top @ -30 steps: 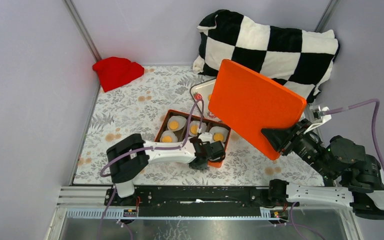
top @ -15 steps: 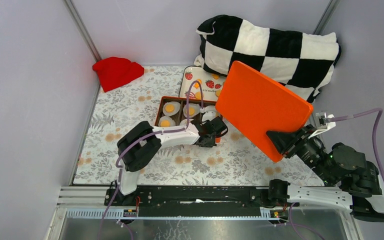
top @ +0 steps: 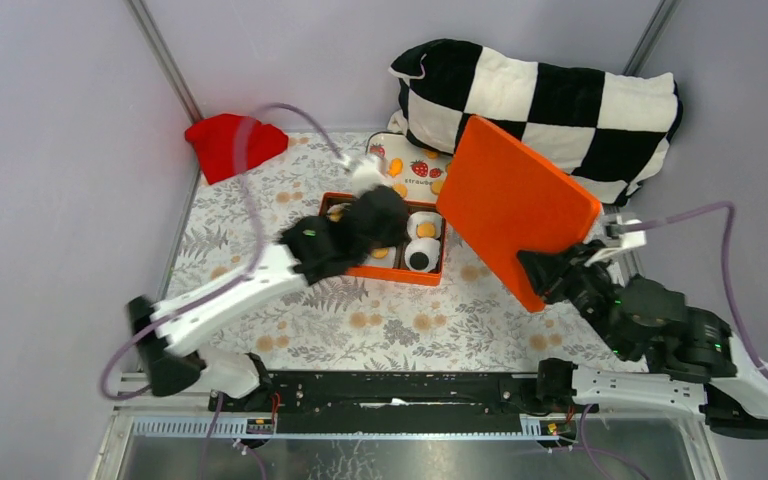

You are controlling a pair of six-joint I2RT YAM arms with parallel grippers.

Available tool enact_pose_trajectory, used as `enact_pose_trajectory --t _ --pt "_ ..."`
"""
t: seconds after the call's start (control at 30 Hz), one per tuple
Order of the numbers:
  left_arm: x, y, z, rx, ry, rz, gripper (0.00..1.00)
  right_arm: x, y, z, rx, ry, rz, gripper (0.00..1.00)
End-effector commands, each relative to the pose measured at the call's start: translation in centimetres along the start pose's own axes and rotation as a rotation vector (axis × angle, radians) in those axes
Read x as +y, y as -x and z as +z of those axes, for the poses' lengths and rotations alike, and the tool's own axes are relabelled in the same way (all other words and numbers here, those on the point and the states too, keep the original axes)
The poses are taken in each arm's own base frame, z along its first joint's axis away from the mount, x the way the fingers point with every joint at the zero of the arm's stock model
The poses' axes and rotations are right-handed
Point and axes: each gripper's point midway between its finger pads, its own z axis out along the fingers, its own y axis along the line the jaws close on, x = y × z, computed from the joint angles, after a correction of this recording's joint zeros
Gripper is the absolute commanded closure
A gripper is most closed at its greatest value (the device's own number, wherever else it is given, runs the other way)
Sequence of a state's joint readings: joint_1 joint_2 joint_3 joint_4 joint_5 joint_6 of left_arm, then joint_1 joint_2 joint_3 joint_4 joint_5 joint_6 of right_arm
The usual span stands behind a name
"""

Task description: Pack the cookies

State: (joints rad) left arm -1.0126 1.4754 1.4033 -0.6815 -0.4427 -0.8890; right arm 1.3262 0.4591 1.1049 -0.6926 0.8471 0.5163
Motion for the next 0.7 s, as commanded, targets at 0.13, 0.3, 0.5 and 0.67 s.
enact_pose_trajectory --t 0.13,0.3,0.5,0.67 --pt "10.1 13.3 -5.2 -0.356 0.227 -0.194 1.0 10.1 -0.3 5.0 0.086 0.124 -0.043 1.0" --pt "11.8 13.1 -4.1 -0.352 0.314 -0.151 1.0 15.7 -2.4 8.7 0.204 0.258 -0.041 1.0" --pt "13.2 12.9 -5.5 -0.389 0.33 -0.164 1.0 16.5 -4.6 13.1 0.331 0.449 0.131 1.0" --pt "14.6 13.4 -7.3 -0.448 0.363 -0.156 1.0 14.5 -4.7 16.4 0.338 0.554 0.286 1.0"
